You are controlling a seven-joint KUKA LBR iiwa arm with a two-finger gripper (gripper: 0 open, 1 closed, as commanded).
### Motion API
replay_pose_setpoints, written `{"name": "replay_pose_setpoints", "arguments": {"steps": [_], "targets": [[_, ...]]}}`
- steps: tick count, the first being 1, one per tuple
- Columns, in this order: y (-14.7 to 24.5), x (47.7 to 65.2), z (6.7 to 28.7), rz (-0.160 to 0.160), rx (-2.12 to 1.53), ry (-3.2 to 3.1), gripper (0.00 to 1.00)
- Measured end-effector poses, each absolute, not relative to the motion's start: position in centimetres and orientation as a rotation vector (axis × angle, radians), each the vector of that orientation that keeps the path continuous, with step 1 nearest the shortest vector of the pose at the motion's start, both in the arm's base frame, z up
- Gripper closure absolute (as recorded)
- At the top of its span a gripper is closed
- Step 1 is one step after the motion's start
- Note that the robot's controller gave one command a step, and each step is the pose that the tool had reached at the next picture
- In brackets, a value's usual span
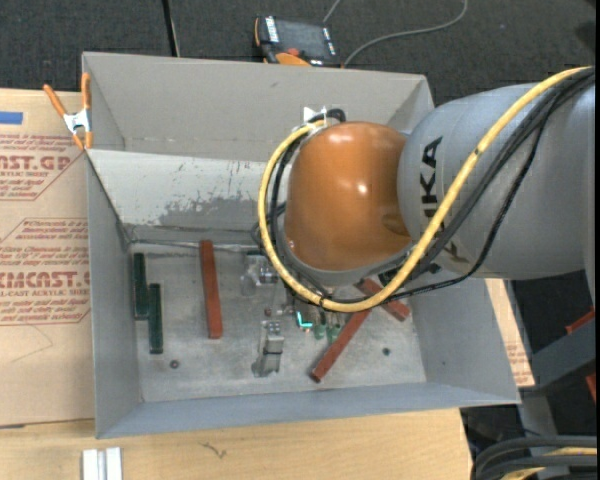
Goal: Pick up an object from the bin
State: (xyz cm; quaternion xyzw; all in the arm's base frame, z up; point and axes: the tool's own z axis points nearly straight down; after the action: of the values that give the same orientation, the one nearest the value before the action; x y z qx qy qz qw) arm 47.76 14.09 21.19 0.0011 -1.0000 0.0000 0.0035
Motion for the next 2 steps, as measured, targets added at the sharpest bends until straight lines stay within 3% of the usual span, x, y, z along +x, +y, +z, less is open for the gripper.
{"name": "replay_pose_setpoints", "arguments": {"steps": [1,2], "targets": [[14.7,58.37,7.78,-0.003,0.734,-3.057,0.0],[14.71,58.4,7.98,-0.004,0.733,-3.059,1.0]]}}
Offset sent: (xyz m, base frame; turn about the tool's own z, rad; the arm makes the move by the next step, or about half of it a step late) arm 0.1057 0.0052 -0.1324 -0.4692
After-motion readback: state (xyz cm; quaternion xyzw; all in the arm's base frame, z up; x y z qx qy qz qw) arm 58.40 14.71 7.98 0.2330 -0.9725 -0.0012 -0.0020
